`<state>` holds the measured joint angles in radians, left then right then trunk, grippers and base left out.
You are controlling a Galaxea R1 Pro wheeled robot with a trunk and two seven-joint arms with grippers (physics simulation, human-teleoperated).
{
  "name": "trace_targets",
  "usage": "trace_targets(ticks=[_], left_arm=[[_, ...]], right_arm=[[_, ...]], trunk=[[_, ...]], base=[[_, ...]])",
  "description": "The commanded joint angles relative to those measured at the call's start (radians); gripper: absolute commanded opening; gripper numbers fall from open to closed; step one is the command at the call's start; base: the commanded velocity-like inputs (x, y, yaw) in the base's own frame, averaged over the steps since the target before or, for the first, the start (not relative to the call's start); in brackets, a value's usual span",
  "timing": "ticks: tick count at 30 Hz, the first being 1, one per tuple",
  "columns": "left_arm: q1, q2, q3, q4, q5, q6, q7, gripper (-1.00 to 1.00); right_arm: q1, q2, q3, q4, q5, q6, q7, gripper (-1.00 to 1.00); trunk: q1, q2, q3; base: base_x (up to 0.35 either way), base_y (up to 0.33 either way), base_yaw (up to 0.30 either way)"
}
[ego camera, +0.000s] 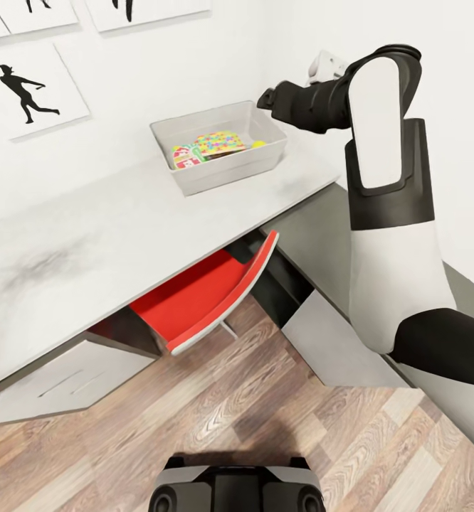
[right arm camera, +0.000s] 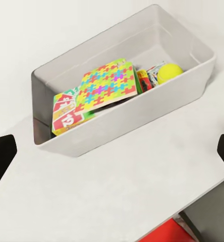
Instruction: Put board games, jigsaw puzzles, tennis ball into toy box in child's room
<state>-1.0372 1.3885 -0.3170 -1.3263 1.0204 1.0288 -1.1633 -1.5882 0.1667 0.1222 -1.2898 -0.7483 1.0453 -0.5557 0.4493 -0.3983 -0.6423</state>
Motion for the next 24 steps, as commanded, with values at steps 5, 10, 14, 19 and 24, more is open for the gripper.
trace_targets(ticks=[5, 10, 14, 19, 24], left_arm=[[-0.006, 0.0, -0.008, 0.001, 0.003, 0.005, -0.002, 1.0], [-0.006, 0.0, -0.008, 0.001, 0.003, 0.005, -0.002, 1.0], [-0.006, -0.005, -0.008, 0.001, 0.004, 0.005, -0.003, 1.0], [-0.006, -0.009, -0.007, 0.0, 0.007, 0.005, -0.003, 1.0], [-0.006, -0.009, -0.007, -0.003, 0.021, 0.005, -0.003, 1.0]], right_arm=[[0.007, -0.001, 0.001, 0.0, -0.009, 0.002, -0.011, 1.0], [0.034, -0.014, 0.001, 0.0, -0.008, 0.002, -0.013, 1.0], [0.055, -0.03, 0.001, 0.004, -0.008, 0.002, -0.013, 1.0], [0.061, -0.074, 0.001, 0.04, -0.01, 0.002, -0.012, 1.0], [0.062, -0.102, 0.003, 0.098, -0.01, 0.002, -0.012, 1.0]], trunk=[[0.001, -0.002, 0.007], [0.001, -0.002, 0.015], [0.001, -0.002, 0.022], [0.001, -0.002, 0.03], [0.001, -0.002, 0.038]], base=[[0.0, 0.0, 0.0], [0.0, 0.0, 0.0], [0.0, 0.0, 0.0], [0.0, 0.0, 0.0], [0.0, 0.0, 0.0]])
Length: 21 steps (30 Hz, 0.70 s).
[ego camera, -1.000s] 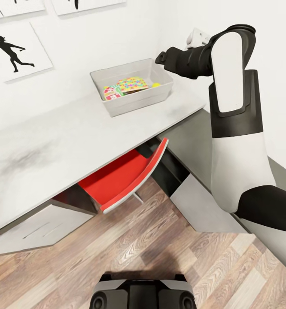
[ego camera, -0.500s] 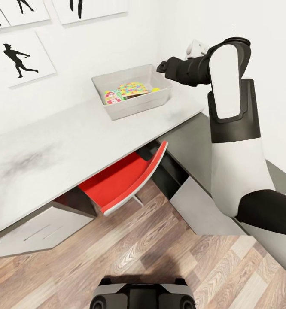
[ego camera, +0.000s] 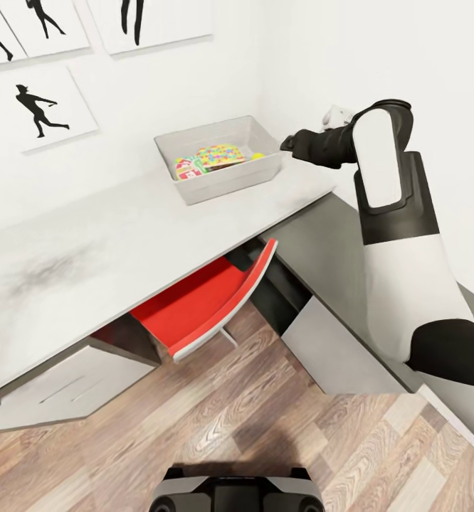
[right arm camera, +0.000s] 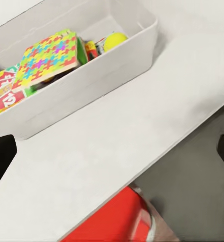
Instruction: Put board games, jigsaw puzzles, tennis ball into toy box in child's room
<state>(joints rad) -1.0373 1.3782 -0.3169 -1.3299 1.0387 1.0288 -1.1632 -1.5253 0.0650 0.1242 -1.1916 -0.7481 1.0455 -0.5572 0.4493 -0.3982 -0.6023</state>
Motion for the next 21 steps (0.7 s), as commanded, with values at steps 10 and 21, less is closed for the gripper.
trace_targets(ticks=[10, 21], left_arm=[[-0.006, 0.002, -0.007, 0.0, 0.006, 0.005, -0.003, 1.0], [-0.006, 0.002, -0.006, 0.0, 0.007, 0.006, -0.003, 1.0]], right_arm=[[-0.011, -0.021, -0.001, 0.171, -0.011, 0.002, -0.01, 1.0], [-0.016, -0.023, 0.001, 0.331, -0.01, 0.002, -0.012, 1.0]], trunk=[[0.001, -0.002, 0.015], [0.001, -0.002, 0.033]], base=[[0.0, 0.0, 0.0], [0.0, 0.0, 0.0]])
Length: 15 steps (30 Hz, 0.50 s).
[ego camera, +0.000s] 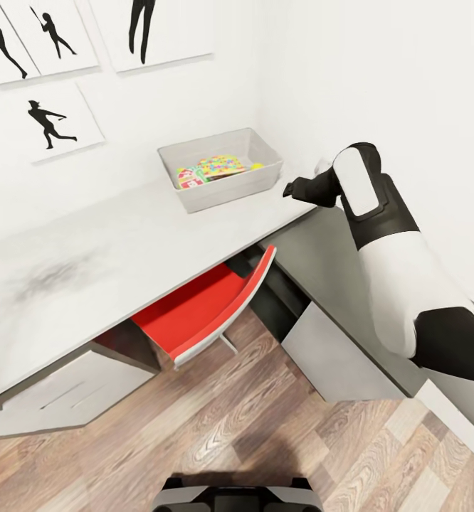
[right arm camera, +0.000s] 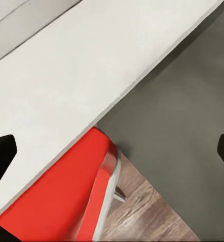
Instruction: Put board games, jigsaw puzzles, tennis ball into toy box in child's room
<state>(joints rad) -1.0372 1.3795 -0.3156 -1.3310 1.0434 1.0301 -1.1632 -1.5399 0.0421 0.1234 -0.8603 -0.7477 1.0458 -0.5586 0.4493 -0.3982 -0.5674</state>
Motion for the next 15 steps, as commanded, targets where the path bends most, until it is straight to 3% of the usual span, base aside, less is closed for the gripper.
trace_targets(ticks=[1, 9, 15], left_arm=[[-0.006, 0.001, -0.008, 0.001, 0.003, 0.005, -0.003, 1.0], [-0.006, 0.003, -0.003, 0.001, 0.001, 0.006, -0.067, 1.0], [-0.006, 0.01, -0.002, -0.01, 0.001, 0.007, -0.084, 1.0]], right_arm=[[-0.001, 0.0, 0.003, 0.01, -0.01, 0.001, -0.01, 1.0], [0.0, 0.001, 0.007, 0.044, -0.011, 0.001, -0.013, 1.0], [0.001, 0.001, 0.009, 0.049, -0.012, 0.001, -0.022, 1.0]], trunk=[[0.001, -0.002, 0.0], [0.001, -0.002, 0.013], [0.001, -0.002, 0.023]], base=[[0.0, 0.0, 0.0], [-0.007, 0.0, 0.0], [-0.201, 0.0, 0.0]])
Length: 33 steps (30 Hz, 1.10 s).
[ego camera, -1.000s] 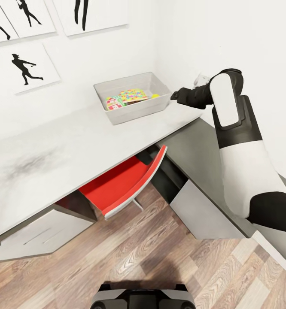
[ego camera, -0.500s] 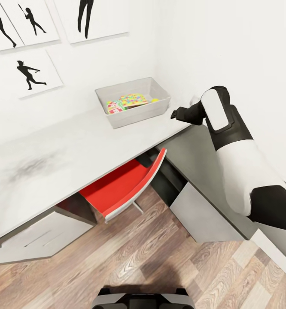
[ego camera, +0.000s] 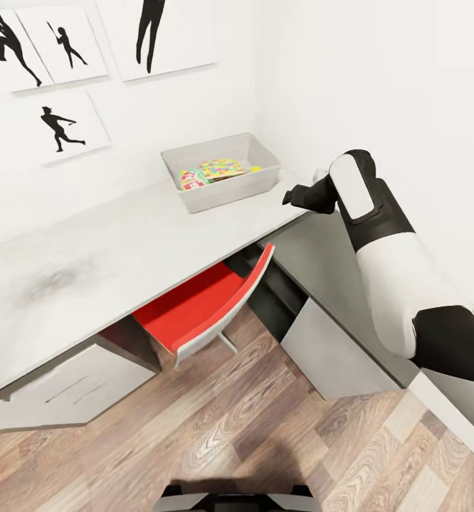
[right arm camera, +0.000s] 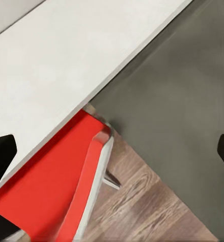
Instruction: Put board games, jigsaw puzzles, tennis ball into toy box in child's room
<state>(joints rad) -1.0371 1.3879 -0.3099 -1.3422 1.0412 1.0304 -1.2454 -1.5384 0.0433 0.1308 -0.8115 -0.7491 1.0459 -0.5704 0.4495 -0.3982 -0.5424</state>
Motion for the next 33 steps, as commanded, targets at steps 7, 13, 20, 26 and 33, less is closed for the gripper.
trace_targets(ticks=[7, 13, 20, 26, 33], left_arm=[[-0.006, -0.002, -0.008, 0.0, 0.003, 0.007, -0.004, 1.0], [-0.006, -0.002, -0.008, -0.001, 0.004, 0.007, -0.005, 1.0], [-0.006, 0.0, -0.008, -0.002, 0.005, 0.007, -0.005, 1.0], [-0.006, -0.001, -0.008, -0.002, 0.005, 0.007, -0.005, 1.0], [-0.006, -0.003, -0.008, -0.002, 0.005, 0.007, -0.005, 1.0]], right_arm=[[0.002, -0.002, 0.003, 0.0, -0.01, 0.001, -0.011, 1.0], [0.007, -0.002, 0.006, 0.036, -0.009, 0.001, -0.011, 1.0], [0.012, -0.013, 0.01, 0.062, -0.009, 0.001, -0.011, 1.0], [0.013, -0.022, 0.016, 0.067, -0.009, 0.001, -0.01, 1.0], [0.014, -0.032, 0.021, 0.082, -0.009, 0.001, -0.01, 1.0]], trunk=[[0.0, -0.002, 0.01], [0.0, -0.002, 0.02], [0.0, -0.002, 0.032], [0.0, -0.002, 0.042], [0.0, -0.002, 0.053]], base=[[-0.087, 0.0, 0.0], [-0.083, 0.0, 0.0], [-0.112, 0.0, 0.0], [-0.037, 0.0, 0.0], [-0.082, 0.007, 0.0]])
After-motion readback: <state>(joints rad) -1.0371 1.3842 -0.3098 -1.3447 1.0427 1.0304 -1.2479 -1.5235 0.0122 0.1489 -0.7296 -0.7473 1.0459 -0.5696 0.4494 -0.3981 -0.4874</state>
